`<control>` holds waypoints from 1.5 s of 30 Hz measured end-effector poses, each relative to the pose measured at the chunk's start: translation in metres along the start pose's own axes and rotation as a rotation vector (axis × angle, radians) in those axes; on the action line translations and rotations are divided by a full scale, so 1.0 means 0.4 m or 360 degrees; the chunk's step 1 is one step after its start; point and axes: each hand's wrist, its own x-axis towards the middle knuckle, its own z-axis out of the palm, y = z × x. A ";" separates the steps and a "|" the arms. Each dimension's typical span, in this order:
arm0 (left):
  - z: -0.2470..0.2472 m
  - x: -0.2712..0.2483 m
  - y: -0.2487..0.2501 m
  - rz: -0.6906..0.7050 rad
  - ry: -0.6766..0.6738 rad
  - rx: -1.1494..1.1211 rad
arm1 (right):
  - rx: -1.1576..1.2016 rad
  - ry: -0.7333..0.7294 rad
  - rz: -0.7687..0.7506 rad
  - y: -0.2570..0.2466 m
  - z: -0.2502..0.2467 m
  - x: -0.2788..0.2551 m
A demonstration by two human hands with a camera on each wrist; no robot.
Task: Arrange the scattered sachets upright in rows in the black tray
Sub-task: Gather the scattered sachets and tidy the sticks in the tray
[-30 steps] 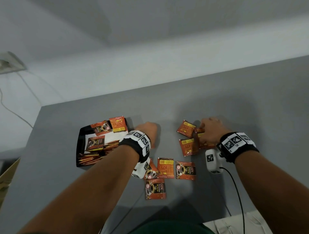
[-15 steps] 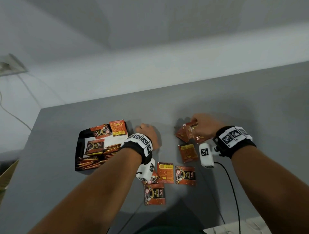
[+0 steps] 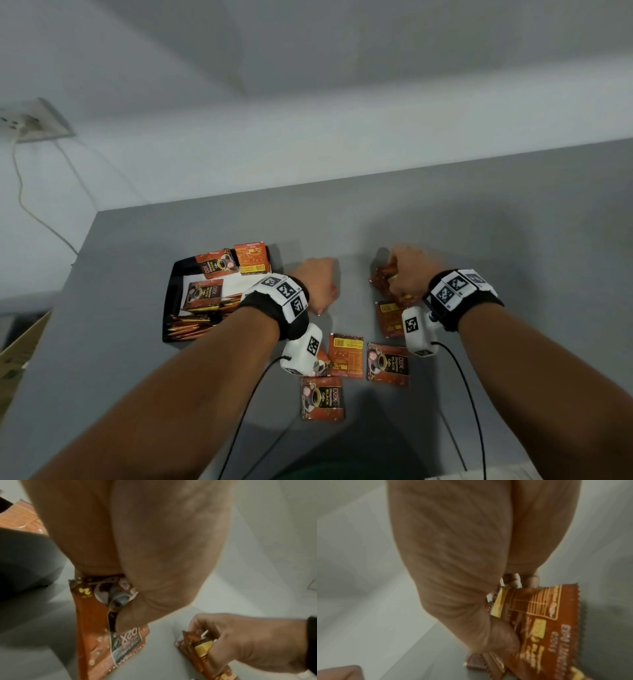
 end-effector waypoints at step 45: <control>0.222 -0.130 0.025 0.0471 0.0059 0.0266 | 0.0167 -0.0059 0.0020 0.001 0.118 -0.190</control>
